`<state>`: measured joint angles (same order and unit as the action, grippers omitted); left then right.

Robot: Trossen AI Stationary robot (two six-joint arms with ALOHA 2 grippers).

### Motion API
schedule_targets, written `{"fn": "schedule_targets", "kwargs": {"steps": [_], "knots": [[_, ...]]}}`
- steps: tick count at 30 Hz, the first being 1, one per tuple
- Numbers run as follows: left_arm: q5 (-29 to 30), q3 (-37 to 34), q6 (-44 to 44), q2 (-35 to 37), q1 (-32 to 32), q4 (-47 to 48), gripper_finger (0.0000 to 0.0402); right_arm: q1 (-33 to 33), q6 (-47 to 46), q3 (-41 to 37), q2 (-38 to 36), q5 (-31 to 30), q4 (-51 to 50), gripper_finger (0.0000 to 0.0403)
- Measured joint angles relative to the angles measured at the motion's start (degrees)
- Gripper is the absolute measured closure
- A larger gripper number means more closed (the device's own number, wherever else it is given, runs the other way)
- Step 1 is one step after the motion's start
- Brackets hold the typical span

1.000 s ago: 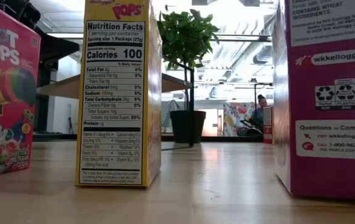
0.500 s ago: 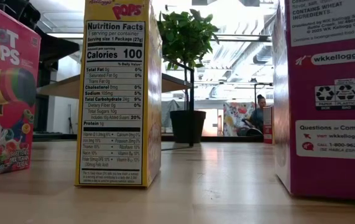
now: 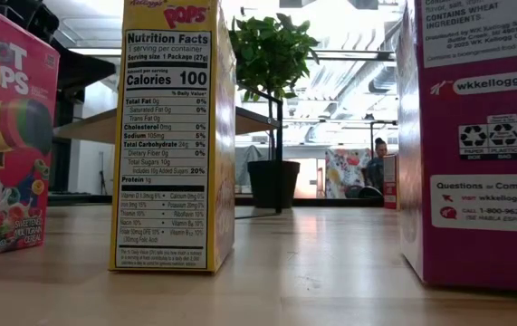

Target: Stack cereal on shelf

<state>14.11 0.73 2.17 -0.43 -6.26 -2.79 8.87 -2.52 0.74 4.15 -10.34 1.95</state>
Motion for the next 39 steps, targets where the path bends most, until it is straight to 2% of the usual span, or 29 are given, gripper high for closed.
{"fn": "schedule_targets", "kwargs": {"steps": [20, 23, 26, 28, 32, 39], "knots": [[0.0, 0.0, -2.36, 0.02, 0.02, -1.16, 0.0401, -0.01, 0.0, 0.02, 0.01, -0.01, 0.01, 0.0403], [0.47, -0.02, -1.89, -0.02, 0.08, -5.95, 0.0401, 0.01, 0.0, 0.0, 0.0, 0.0, -0.01, 0.0403], [0.49, 0.02, -5.97, -0.79, 0.07, -14.14, 0.0394, 0.01, 0.0, 0.01, -0.01, 0.01, -0.01, 0.0403], [-0.95, 0.23, -6.45, -1.89, -0.38, -17.06, 0.0378, 0.0, 0.0, 0.02, 0.01, -0.01, 0.0, 0.0403], [-1.83, 3.46, -7.48, -7.14, -1.96, -16.79, 0.0323, 0.01, 0.0, 0.02, -0.01, -0.01, -0.01, 0.0403], [-6.32, 14.58, -3.67, -21.79, -7.36, -13.98, 0.0223, 0.01, 0.0, 0.01, -0.01, 0.0, 0.0, 0.0403]]}}
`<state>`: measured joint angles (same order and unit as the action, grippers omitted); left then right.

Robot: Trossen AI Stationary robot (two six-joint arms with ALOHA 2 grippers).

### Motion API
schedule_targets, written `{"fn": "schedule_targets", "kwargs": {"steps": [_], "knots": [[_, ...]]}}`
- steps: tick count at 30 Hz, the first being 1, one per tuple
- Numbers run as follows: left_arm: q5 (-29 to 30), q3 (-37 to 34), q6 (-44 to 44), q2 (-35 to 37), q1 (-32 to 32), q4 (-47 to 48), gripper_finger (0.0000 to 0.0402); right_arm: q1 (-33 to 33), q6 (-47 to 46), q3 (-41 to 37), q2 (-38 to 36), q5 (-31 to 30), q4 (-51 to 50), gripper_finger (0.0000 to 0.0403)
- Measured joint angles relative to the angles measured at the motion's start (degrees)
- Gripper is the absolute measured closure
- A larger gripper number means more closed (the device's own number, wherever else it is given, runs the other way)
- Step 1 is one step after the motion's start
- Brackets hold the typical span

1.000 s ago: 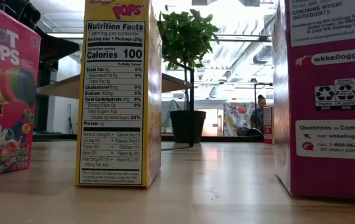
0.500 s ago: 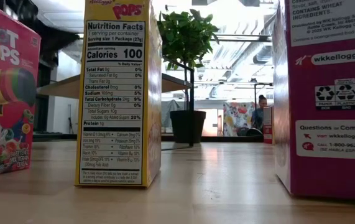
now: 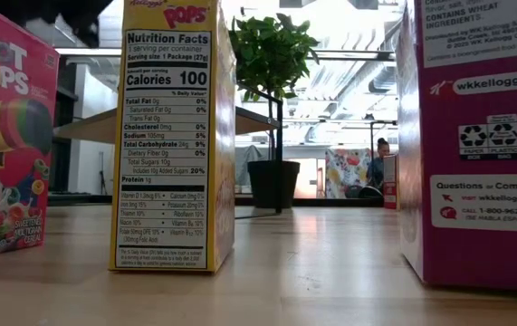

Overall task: Stack cereal on shelf
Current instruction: Put the bottom red cereal box on the shelf

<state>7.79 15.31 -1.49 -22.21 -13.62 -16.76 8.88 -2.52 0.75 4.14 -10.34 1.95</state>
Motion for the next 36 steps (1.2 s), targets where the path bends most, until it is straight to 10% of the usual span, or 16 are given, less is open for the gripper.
{"fn": "schedule_targets", "kwargs": {"steps": [20, 36], "knots": [[13.16, 55.0, 10.19, -55.16, -25.91, 63.81, 0.0185, 0.0, 0.0, 0.01, 0.0, -0.01, -0.02, 0.0403], [22.97, 61.7, 3.91, -62.52, -29.58, 70.4, 0.0185, -0.02, 0.0, 0.01, 0.0, 0.01, -0.01, 0.0403]]}}
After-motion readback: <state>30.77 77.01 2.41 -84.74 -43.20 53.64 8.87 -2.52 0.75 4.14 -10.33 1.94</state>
